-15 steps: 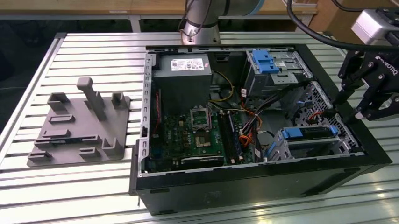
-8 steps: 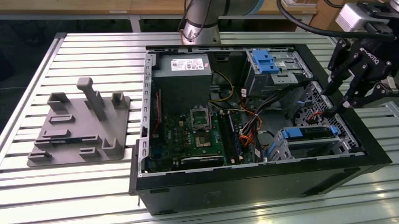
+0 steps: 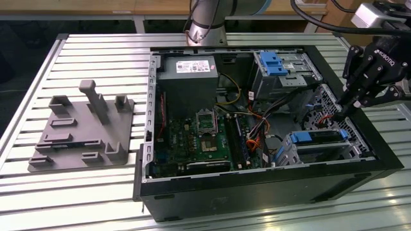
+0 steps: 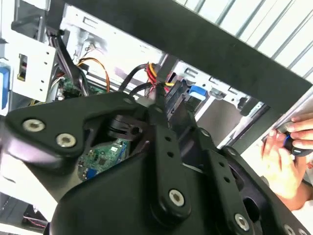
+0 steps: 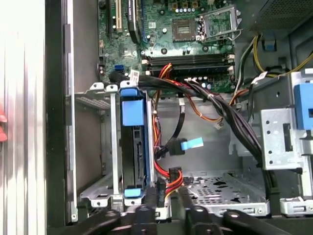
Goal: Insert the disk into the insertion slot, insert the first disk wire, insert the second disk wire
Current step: 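Insert the first disk wire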
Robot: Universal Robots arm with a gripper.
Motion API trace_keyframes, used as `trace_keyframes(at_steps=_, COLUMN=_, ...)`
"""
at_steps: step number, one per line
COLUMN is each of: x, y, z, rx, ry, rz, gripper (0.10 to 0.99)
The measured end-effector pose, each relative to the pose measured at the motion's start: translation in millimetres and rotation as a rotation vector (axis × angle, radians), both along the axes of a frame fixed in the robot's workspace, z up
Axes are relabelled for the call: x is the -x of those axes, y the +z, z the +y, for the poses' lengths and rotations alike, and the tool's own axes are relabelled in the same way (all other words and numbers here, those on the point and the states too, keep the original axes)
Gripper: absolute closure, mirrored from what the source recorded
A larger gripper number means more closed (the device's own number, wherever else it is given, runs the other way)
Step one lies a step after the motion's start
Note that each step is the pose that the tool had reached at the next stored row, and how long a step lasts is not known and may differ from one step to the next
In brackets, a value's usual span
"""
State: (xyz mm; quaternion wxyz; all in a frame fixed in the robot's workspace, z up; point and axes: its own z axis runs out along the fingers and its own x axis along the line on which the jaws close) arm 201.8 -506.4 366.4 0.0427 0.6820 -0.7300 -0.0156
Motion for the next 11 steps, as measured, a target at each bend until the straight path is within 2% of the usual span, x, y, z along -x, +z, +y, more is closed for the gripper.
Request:
trace_keyframes(at_steps=1, x=-2.0, y=-0.9, z=0.4, rx=0.003, ry=0.000, rz=0.0024, gripper=0.725)
trace_keyframes(at_steps=2, x=-3.2, y=-1.6, z=0.7, rx=0.008, ry=0.000, rz=0.0043, gripper=0.792)
trace_keyframes(at_steps=6, x=-4.4, y=-3.9, z=1.1, rx=0.034, ry=0.000, rz=0.0127, gripper=0.792)
trace_keyframes(at_steps=8, x=-4.4, y=-6.2, z=1.4, rx=0.044, ry=0.000, rz=0.0145, gripper=0.792)
trace_keyframes(at_steps=11, x=-4.5, y=-11.5, z=4.3, rx=0.048, ry=0.000, rz=0.0148, gripper=0.792)
